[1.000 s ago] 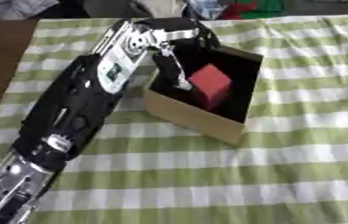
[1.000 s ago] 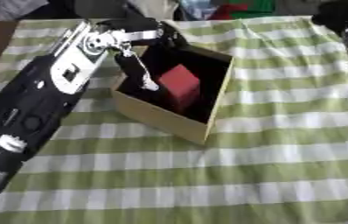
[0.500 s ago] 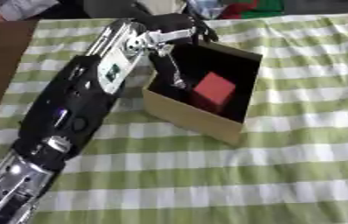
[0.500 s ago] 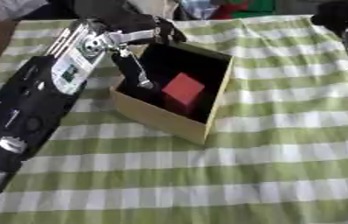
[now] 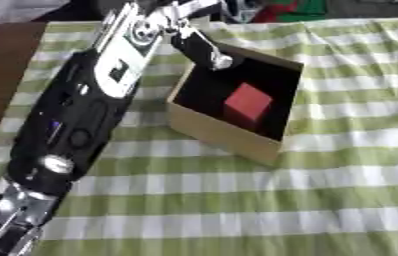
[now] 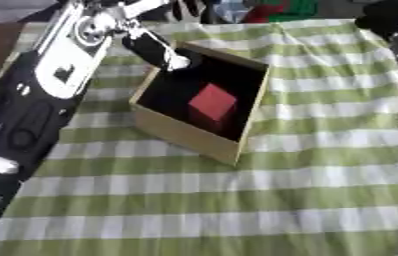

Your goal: Pick up objects on the table and place them in the box.

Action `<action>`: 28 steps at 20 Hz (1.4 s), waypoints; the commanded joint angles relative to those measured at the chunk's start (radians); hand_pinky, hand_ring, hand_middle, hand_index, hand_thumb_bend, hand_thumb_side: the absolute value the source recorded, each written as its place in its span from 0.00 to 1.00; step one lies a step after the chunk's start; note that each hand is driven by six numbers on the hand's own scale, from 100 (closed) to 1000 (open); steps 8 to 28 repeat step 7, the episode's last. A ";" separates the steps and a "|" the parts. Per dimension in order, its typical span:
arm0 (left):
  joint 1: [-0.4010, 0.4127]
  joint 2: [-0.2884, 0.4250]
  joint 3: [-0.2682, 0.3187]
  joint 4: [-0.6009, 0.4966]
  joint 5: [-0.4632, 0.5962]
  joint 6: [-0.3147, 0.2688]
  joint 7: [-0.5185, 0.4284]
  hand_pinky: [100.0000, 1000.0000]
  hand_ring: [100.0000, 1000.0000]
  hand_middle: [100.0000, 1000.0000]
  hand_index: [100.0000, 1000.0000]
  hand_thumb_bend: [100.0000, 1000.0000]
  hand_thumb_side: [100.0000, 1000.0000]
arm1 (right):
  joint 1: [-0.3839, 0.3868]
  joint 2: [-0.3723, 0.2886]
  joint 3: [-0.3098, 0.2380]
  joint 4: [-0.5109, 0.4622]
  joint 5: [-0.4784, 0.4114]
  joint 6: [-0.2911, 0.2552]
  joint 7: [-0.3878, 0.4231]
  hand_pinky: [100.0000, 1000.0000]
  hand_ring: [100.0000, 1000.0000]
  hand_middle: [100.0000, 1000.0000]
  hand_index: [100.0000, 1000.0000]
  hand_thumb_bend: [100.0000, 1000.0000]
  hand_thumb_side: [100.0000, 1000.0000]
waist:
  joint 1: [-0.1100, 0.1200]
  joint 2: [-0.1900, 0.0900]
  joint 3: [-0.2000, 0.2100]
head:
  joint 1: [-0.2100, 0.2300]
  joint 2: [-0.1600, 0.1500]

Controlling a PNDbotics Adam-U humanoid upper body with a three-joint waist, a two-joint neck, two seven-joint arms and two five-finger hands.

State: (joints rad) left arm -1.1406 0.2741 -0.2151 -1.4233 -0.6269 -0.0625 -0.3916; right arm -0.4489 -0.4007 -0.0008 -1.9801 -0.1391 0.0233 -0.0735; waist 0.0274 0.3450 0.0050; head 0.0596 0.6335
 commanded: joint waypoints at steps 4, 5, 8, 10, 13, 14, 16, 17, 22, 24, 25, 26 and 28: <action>0.078 0.070 0.067 -0.269 0.138 0.164 0.250 0.76 0.63 0.73 0.87 0.27 0.00 | -0.010 -0.022 -0.017 -0.020 -0.001 -0.010 -0.009 0.91 0.74 0.66 0.88 0.00 0.51 | -0.018 -0.035 0.017 | -0.013 0.020; 0.096 0.075 0.077 -0.307 0.165 0.182 0.288 0.78 0.63 0.73 0.87 0.26 0.00 | -0.010 -0.021 -0.018 -0.020 -0.001 -0.010 -0.010 0.91 0.74 0.66 0.88 0.00 0.51 | -0.020 -0.036 0.019 | -0.014 0.020; 0.133 0.083 0.096 -0.377 0.216 0.209 0.352 0.82 0.62 0.73 0.87 0.25 0.00 | -0.010 -0.020 -0.020 -0.020 0.000 -0.011 -0.013 0.91 0.73 0.66 0.88 0.00 0.51 | -0.023 -0.038 0.025 | -0.016 0.020; 0.133 0.083 0.096 -0.377 0.216 0.209 0.352 0.82 0.62 0.73 0.87 0.25 0.00 | -0.010 -0.020 -0.020 -0.020 0.000 -0.011 -0.013 0.91 0.73 0.66 0.88 0.00 0.51 | -0.023 -0.038 0.025 | -0.016 0.020; 0.133 0.083 0.096 -0.377 0.216 0.209 0.352 0.82 0.62 0.73 0.87 0.25 0.00 | -0.010 -0.020 -0.020 -0.020 0.000 -0.011 -0.013 0.91 0.73 0.66 0.88 0.00 0.51 | -0.023 -0.038 0.025 | -0.016 0.020; 0.133 0.083 0.096 -0.377 0.216 0.209 0.352 0.82 0.62 0.73 0.87 0.25 0.00 | -0.010 -0.020 -0.020 -0.020 0.000 -0.011 -0.013 0.91 0.73 0.66 0.88 0.00 0.51 | -0.023 -0.038 0.025 | -0.016 0.020; 0.133 0.083 0.096 -0.377 0.216 0.209 0.352 0.82 0.62 0.73 0.87 0.25 0.00 | -0.010 -0.020 -0.020 -0.020 0.000 -0.011 -0.013 0.91 0.73 0.66 0.88 0.00 0.51 | -0.023 -0.038 0.025 | -0.016 0.020; 0.133 0.083 0.096 -0.377 0.216 0.209 0.352 0.82 0.62 0.73 0.87 0.25 0.00 | -0.010 -0.020 -0.020 -0.020 0.000 -0.011 -0.013 0.91 0.73 0.66 0.88 0.00 0.51 | -0.023 -0.038 0.025 | -0.016 0.020; 0.133 0.083 0.096 -0.377 0.216 0.209 0.352 0.82 0.62 0.73 0.87 0.25 0.00 | -0.010 -0.020 -0.020 -0.020 0.000 -0.011 -0.013 0.91 0.73 0.66 0.88 0.00 0.51 | -0.023 -0.038 0.025 | -0.016 0.020; 0.133 0.083 0.096 -0.377 0.216 0.209 0.352 0.82 0.62 0.73 0.87 0.25 0.00 | -0.010 -0.020 -0.020 -0.020 0.000 -0.011 -0.013 0.91 0.73 0.66 0.88 0.00 0.51 | -0.023 -0.038 0.025 | -0.016 0.020; 0.133 0.083 0.096 -0.377 0.216 0.209 0.352 0.82 0.62 0.73 0.87 0.25 0.00 | -0.010 -0.020 -0.020 -0.020 0.000 -0.011 -0.013 0.91 0.73 0.66 0.88 0.00 0.51 | -0.023 -0.038 0.025 | -0.016 0.020; 0.133 0.083 0.096 -0.377 0.216 0.209 0.352 0.82 0.62 0.73 0.87 0.25 0.00 | -0.010 -0.020 -0.020 -0.020 0.000 -0.011 -0.013 0.91 0.73 0.66 0.88 0.00 0.51 | -0.023 -0.038 0.025 | -0.016 0.020; 0.133 0.083 0.096 -0.377 0.216 0.209 0.352 0.82 0.62 0.73 0.87 0.25 0.00 | -0.010 -0.020 -0.020 -0.020 0.000 -0.011 -0.013 0.91 0.73 0.66 0.88 0.00 0.51 | -0.023 -0.038 0.025 | -0.016 0.020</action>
